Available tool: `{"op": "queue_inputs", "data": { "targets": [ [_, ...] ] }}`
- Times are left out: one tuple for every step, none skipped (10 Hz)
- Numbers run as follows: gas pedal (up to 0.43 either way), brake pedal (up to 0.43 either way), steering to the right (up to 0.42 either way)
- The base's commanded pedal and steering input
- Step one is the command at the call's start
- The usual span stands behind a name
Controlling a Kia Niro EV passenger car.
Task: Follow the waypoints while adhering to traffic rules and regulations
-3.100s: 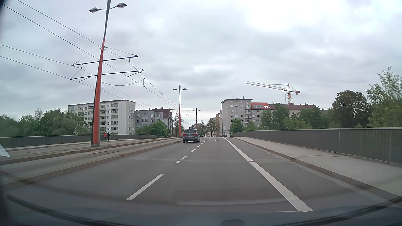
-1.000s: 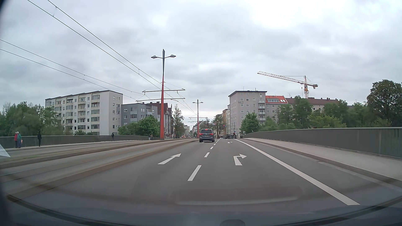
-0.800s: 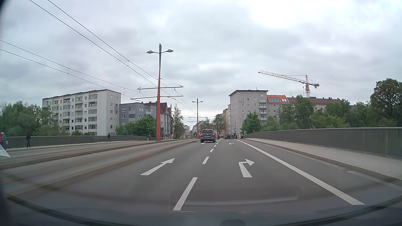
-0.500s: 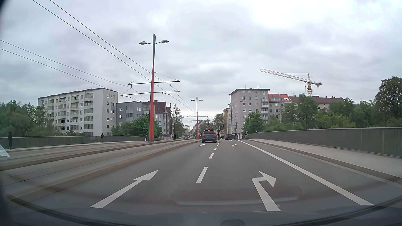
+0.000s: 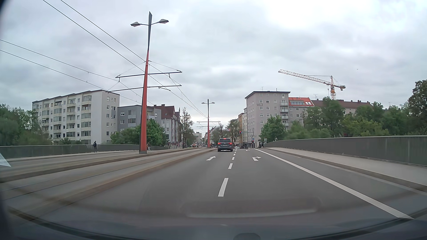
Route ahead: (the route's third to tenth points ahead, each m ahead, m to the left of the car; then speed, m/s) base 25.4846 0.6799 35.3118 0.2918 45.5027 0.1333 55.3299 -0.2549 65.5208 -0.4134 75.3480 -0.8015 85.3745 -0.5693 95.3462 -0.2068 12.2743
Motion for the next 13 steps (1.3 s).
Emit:
{"op": "queue_inputs", "data": {
  "targets": [
    [0.098,0.0,-0.003],
    [0.098,0.0,-0.003],
    [0.098,0.0,-0.003],
    [0.087,0.0,-0.002],
    [0.087,0.0,-0.002],
    [0.087,0.0,-0.002],
    [0.087,0.0,-0.002],
    [0.087,0.0,-0.002],
    [0.087,0.0,-0.001],
    [0.079,0.0,0.0],
    [0.079,0.0,0.001],
    [0.079,0.0,0.003],
    [0.067,0.0,0.003]
  ]
}}
